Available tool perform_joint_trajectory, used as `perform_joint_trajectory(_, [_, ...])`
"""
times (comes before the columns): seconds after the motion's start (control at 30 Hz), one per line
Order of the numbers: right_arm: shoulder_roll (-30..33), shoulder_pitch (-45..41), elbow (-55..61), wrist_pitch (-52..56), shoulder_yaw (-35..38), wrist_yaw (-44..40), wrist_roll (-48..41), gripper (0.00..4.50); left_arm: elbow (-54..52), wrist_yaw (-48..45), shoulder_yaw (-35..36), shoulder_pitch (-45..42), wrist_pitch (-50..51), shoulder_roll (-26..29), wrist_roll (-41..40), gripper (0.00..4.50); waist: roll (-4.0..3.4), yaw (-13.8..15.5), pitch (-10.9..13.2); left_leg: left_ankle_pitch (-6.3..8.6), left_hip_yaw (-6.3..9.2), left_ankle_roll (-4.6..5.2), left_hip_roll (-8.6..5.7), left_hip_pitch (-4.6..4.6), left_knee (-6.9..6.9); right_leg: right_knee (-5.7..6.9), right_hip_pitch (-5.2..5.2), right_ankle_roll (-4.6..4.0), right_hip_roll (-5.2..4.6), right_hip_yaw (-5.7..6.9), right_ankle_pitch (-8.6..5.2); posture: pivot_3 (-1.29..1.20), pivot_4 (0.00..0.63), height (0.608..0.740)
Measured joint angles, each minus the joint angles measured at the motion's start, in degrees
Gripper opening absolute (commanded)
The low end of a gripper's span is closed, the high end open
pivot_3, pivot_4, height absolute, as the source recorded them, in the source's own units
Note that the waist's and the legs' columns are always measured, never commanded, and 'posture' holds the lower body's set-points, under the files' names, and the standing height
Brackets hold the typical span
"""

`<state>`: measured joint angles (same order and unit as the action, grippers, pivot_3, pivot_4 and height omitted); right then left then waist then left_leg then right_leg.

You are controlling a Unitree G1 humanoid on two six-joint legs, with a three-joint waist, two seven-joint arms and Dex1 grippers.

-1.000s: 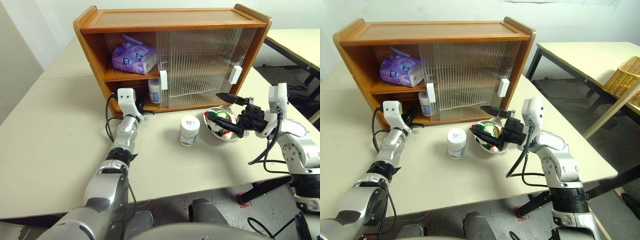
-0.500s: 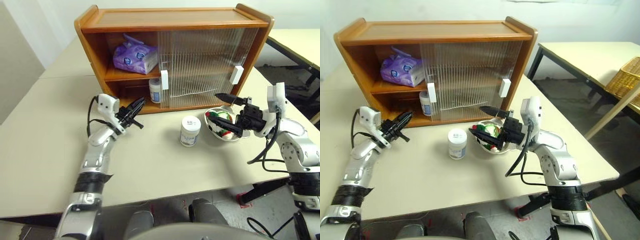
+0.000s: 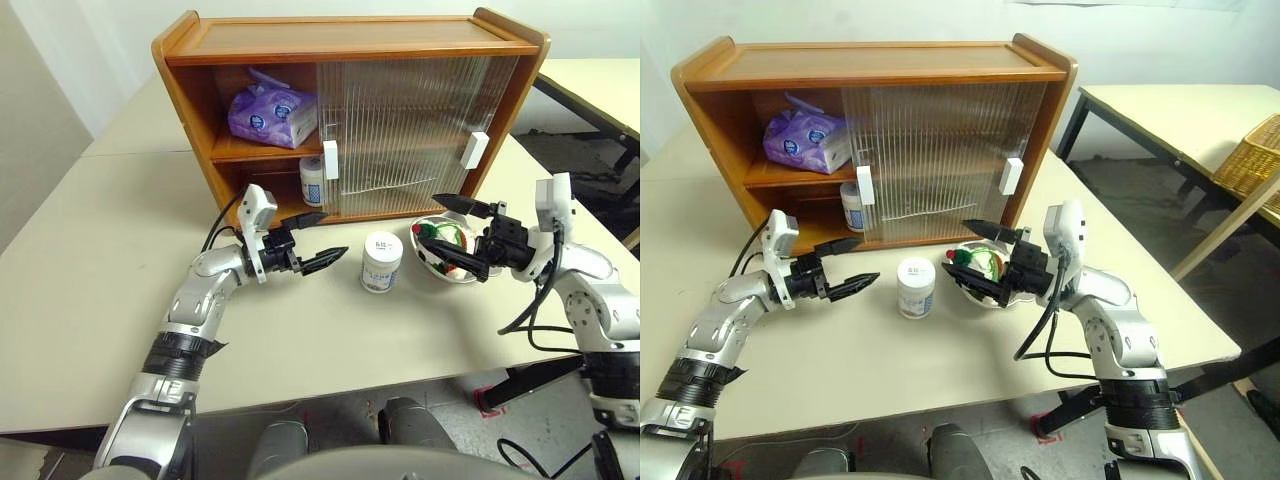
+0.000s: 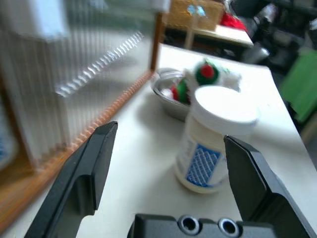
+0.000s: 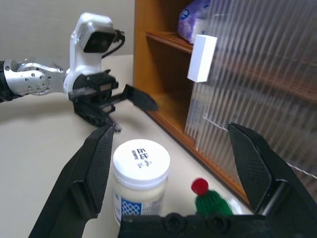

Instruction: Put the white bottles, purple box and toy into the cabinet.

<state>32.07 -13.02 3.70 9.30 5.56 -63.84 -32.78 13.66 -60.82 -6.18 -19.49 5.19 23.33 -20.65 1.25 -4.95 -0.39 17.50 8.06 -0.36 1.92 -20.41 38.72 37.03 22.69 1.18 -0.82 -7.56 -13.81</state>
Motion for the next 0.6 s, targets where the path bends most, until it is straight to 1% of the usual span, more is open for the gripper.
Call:
perform_joint_trajectory(0.1, [0.39,0.67,0.5,0.0,0.37,0.17,-0.03,4.5,4.76,-1.99,-1.89,-1.37,-1.47,-0.62,1.81,4.45,0.0,-0.34,0.0,0.0,0.0,0.01,0.0,0.0,0.0,0.0,0.02,0.15,0.0,0.0,-0.09,-0.23,0.0,0.74])
perform_joint_trajectory(0.3, [1.85,1.94,1.21,0.03,0.99,0.34,-0.11,4.5,9.15,-4.56,-2.23,-3.44,-4.19,-1.67,3.15,4.45,0.0,-0.84,0.0,0.01,0.0,0.02,0.0,-0.06,0.01,0.0,0.03,0.36,0.0,-0.01,-0.22,-0.24,0.0,0.74])
perform_joint_trajectory(0.6, [1.94,2.27,1.66,0.03,1.78,0.9,-0.14,4.5,11.02,-6.42,-3.69,-3.86,-5.35,-4.04,4.45,4.45,0.0,-1.53,0.0,0.02,0.0,0.04,0.0,-0.12,0.01,0.0,0.07,0.52,0.0,-0.01,-0.31,-0.24,0.0,0.74])
